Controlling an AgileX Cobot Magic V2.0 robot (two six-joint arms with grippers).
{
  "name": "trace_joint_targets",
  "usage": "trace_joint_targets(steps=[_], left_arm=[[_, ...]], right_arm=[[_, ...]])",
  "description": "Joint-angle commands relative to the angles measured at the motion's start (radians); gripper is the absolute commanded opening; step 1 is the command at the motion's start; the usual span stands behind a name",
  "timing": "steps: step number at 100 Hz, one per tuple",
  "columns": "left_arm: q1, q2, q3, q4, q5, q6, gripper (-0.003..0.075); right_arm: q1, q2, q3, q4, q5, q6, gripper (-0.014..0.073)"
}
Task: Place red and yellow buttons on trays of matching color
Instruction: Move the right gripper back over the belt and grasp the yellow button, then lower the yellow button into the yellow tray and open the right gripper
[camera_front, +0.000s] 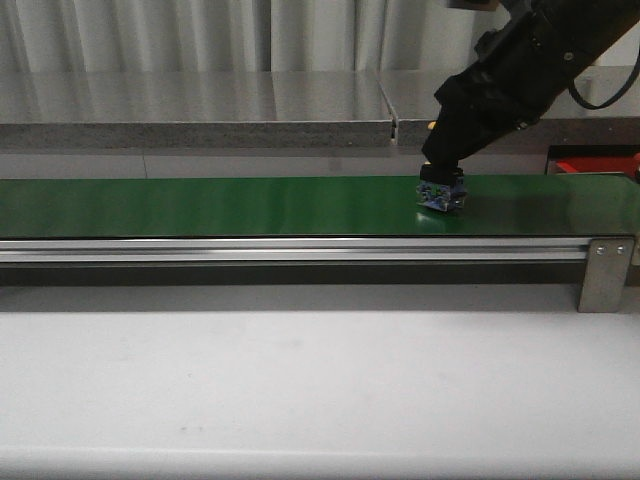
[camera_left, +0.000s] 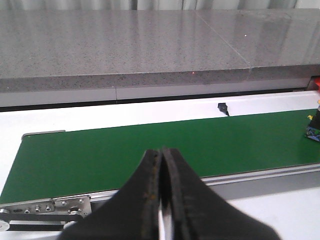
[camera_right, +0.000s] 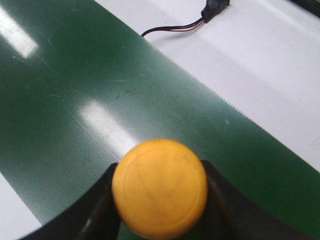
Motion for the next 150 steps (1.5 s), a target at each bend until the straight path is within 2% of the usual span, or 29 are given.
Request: trace_joint_targets(steps=[1, 24, 44, 63, 79, 126, 139, 150], left_arm=[[-0.007, 0.005, -0.025, -0.027, -0.068, -0.002, -0.002], [-0.007, 0.005, -0.025, -0.027, -0.068, -0.002, -0.002], [-0.007, 0.005, -0.025, -0.027, -0.068, -0.002, -0.002], [-0.007, 0.005, -0.025, -0.027, -0.068, -0.002, -0.002], [-0.007, 0.005, -0.025, -0.027, -0.068, -0.002, -0.002], [-0.007, 0.005, -0.025, -0.027, -0.068, -0.002, -0.002], [-0.007, 0.005, -0.025, -0.027, -0.068, -0.002, -0.002], [-0.007, 0.005, -0.025, -0.027, -0.068, -0.002, -0.002]], right_arm=[[-0.001, -0.052, -0.032, 0.038, -0.044, -0.009, -0.0067], [-0.006, -0.13, -0.014, 0.075, -0.098, -0.006, -0.0073], [-0.006, -0.25, 0.096, 0.089, -0.227, -0.006, -0.0074], [-0.038, -0.341, 0.192, 0.11, -0.256, -0.005, -0.0074], [-0.135, -0.395, 0.243, 0.151, -0.24, 0.003, -0.0074], [-0.501, -0.465, 0.317, 0.156, -0.229, 0.003, -0.0074], [-0.571, -0.465, 0.35, 0.164, -0.267, 0.003, -0.0074], [-0.615, -0.465, 0.398, 0.219, -0.34, 0.003, -0.0074]])
